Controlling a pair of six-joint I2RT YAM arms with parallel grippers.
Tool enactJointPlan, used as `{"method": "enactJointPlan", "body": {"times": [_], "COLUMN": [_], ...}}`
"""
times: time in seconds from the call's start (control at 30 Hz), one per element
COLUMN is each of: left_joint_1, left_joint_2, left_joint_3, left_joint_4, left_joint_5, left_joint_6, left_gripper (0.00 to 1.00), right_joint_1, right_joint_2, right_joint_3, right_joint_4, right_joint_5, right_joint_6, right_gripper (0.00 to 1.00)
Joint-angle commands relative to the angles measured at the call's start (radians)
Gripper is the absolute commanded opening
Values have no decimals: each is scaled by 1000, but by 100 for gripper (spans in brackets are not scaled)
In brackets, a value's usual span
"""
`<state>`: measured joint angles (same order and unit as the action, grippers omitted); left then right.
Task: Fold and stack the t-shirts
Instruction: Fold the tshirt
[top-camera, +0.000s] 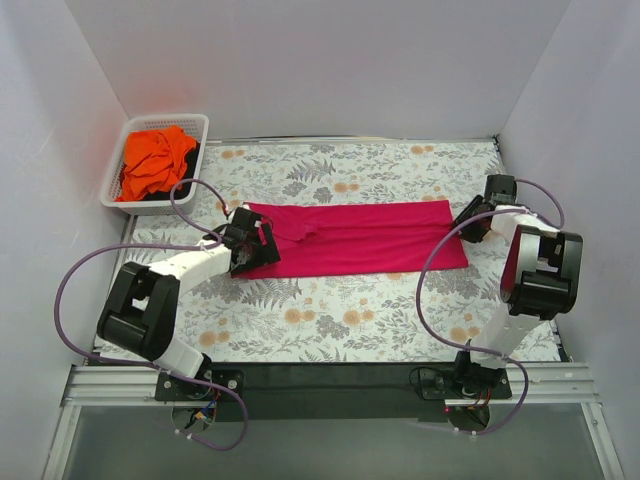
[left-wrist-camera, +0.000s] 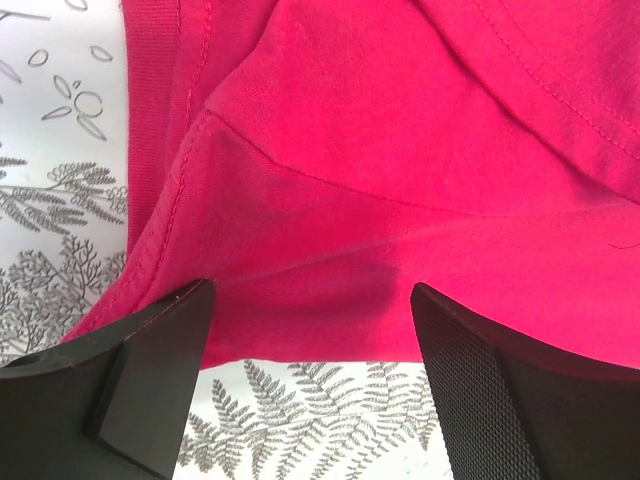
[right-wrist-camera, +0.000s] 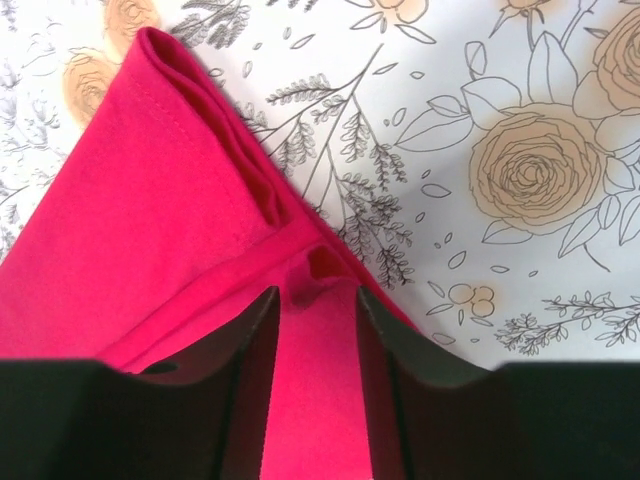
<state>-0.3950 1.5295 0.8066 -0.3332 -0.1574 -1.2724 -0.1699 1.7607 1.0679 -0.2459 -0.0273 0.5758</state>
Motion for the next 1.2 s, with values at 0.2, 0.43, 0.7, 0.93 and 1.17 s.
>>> {"method": "enactJointPlan", "body": {"times": [0.2, 0.43, 0.7, 0.93, 1.17], "left_joint_1": [-1, 28, 110, 165, 165], "left_joint_2": [-137, -83, -63, -100, -241], "left_joint_3": [68, 2, -66, -93, -44], "left_joint_4": [-81, -4, -39, -112, -130], "left_joint_5": [-57, -76, -67, -68, -8], "left_joint_6": [-44, -100, -171, -174, -111], "left_gripper": [75, 70, 66, 64, 72], "right_joint_1": [3, -9, -85, -207, -41], "right_joint_2": [-214, -228, -208, -300, -506], "right_joint_3": [-112, -233, -362, -486, -448], "right_joint_4": [-4, 75, 114, 96, 94], "right_joint_5": [-117, -145, -137, -149, -84], "right_joint_6": [-77, -88, -64, -53, -77], "right_gripper": [36, 33, 33, 33, 34]}}
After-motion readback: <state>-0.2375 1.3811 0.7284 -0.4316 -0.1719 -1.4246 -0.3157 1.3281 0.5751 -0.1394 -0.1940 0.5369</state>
